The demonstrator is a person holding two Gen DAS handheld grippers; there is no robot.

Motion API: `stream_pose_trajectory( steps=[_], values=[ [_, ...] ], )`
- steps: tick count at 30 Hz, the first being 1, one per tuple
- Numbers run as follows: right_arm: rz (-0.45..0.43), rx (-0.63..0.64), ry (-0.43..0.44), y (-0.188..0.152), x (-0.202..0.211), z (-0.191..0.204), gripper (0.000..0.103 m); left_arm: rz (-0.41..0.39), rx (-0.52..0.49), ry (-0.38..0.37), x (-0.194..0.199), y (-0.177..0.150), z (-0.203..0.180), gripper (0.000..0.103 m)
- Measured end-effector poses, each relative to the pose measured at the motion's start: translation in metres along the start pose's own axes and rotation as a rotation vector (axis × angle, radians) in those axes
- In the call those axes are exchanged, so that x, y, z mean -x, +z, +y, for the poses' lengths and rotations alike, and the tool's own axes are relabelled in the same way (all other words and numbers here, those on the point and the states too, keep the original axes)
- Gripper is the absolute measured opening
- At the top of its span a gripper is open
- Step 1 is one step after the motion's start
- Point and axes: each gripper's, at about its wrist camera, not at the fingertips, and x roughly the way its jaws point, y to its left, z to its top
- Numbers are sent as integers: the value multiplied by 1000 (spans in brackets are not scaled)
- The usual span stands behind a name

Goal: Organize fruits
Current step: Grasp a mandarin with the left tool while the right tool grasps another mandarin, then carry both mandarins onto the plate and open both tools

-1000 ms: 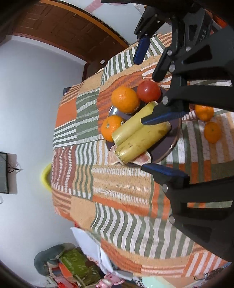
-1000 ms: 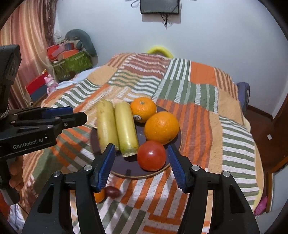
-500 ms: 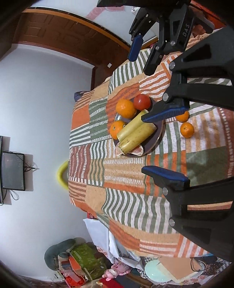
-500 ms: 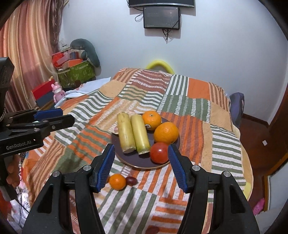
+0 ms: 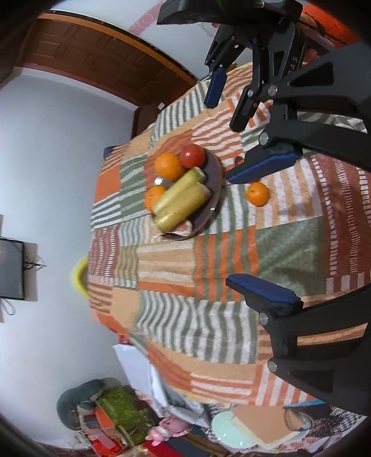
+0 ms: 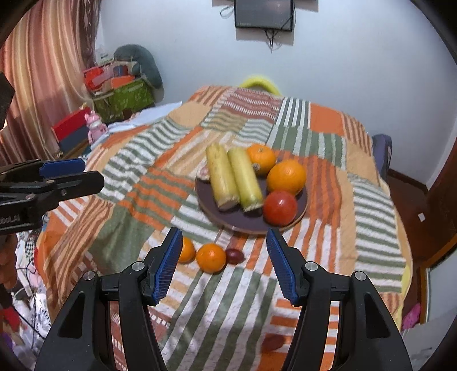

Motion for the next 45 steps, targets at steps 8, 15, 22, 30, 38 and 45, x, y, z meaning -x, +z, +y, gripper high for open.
stream_pose_trajectory(
  steps=[8, 15, 22, 30, 38, 45],
  values=[
    [106, -27, 36, -17, -42, 3, 57, 96, -1, -42, -42, -27, -1, 65],
    [155, -28, 55, -24, -64, 3, 54, 145, -14, -69, -68, -41, -3, 64],
    [174, -41, 85, -28, -74, 0, 33, 177, -21, -109, -80, -48, -7, 56],
    [145, -57, 87, -28, -58, -10, 33, 207, -43, -154, -96, -48, -29, 46],
    [117, -108, 49, -31, -42, -38, 33, 220, -45, -118, -119, -44, -39, 31],
    [89, -135, 46, -27, -33, -49, 33, 198, -35, -107, -112, -39, -38, 30]
  ],
)
